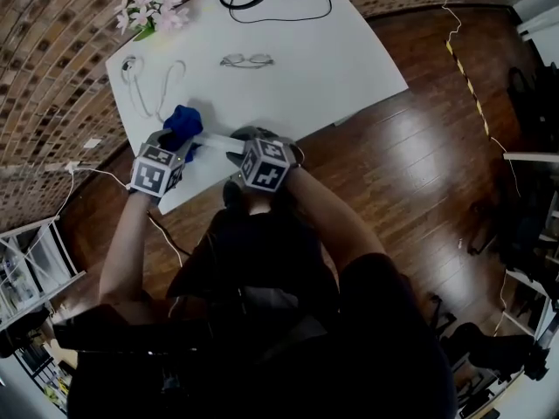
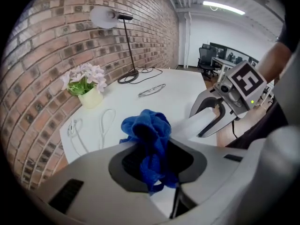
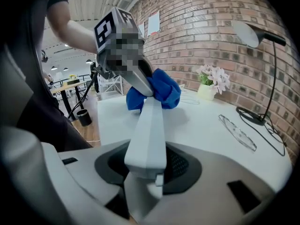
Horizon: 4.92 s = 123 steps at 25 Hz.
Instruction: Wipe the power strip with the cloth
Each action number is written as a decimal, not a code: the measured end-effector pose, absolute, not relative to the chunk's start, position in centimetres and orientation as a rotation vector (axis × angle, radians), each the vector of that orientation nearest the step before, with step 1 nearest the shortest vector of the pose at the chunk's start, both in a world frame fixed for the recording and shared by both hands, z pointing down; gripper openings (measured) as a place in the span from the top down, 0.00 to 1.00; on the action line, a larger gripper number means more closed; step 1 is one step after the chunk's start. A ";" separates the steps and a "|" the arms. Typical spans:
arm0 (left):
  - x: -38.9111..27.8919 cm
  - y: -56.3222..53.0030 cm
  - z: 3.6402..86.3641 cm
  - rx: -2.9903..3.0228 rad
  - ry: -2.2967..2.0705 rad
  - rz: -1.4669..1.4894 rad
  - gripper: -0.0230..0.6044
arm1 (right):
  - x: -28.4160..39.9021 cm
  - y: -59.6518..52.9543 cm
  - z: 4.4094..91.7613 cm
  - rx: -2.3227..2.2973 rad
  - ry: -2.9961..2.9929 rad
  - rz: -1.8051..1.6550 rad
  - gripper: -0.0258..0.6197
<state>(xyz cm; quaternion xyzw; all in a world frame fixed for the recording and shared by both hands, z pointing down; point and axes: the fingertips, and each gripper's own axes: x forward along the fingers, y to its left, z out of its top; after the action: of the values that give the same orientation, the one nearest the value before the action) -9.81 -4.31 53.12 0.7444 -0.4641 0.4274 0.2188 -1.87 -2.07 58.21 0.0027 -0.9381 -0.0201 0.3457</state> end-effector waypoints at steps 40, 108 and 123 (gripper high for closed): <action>3.8 -3.5 53.4 2.047 -0.875 0.887 0.79 | -1.7 -2.0 58.3 -0.026 -2.443 -0.084 0.69; -11.0 -4.6 52.9 2.182 -1.151 0.669 0.80 | -1.5 -2.5 58.2 0.061 -2.421 -0.013 0.71; -10.3 -4.5 52.8 2.219 -1.121 0.704 0.80 | -2.8 -1.8 58.2 0.036 -2.395 0.079 0.71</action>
<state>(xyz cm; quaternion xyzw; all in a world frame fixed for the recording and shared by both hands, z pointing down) -10.34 -4.49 52.82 0.8257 -0.4171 0.2618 0.2751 -2.81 -1.83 58.23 0.0140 -0.9309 0.0307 0.3637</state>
